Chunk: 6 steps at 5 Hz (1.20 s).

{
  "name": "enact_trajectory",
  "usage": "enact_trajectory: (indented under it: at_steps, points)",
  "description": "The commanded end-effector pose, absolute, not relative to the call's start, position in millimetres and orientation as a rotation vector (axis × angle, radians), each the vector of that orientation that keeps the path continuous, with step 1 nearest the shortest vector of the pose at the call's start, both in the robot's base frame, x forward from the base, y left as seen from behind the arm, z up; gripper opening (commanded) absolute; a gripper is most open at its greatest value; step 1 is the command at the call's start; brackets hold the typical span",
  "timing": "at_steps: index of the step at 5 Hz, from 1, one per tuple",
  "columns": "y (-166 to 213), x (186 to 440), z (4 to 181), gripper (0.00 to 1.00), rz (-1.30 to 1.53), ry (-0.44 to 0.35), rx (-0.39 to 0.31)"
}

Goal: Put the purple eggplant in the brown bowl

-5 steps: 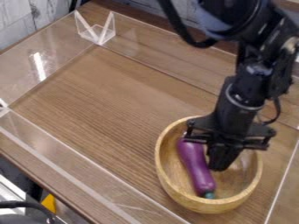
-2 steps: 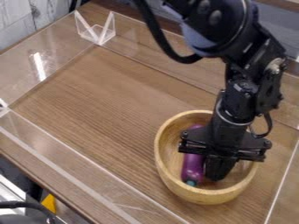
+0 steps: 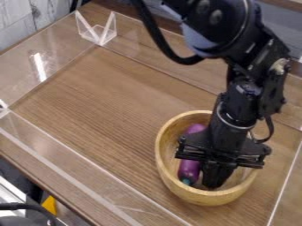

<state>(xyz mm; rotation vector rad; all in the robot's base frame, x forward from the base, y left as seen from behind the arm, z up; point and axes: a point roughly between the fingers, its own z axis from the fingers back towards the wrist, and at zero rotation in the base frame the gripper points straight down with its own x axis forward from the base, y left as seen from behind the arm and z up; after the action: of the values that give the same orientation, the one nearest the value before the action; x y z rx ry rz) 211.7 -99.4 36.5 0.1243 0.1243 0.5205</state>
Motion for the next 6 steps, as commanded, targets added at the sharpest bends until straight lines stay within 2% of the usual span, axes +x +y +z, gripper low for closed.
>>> enact_trajectory:
  at_steps: [1,3,6]
  points:
    - [-110,223,55.9,0.0,0.546,0.088,0.087]
    - [-94,213,52.0,0.0,0.5,0.09,0.086]
    - [-95,224,65.9,0.0,0.542,0.097,0.081]
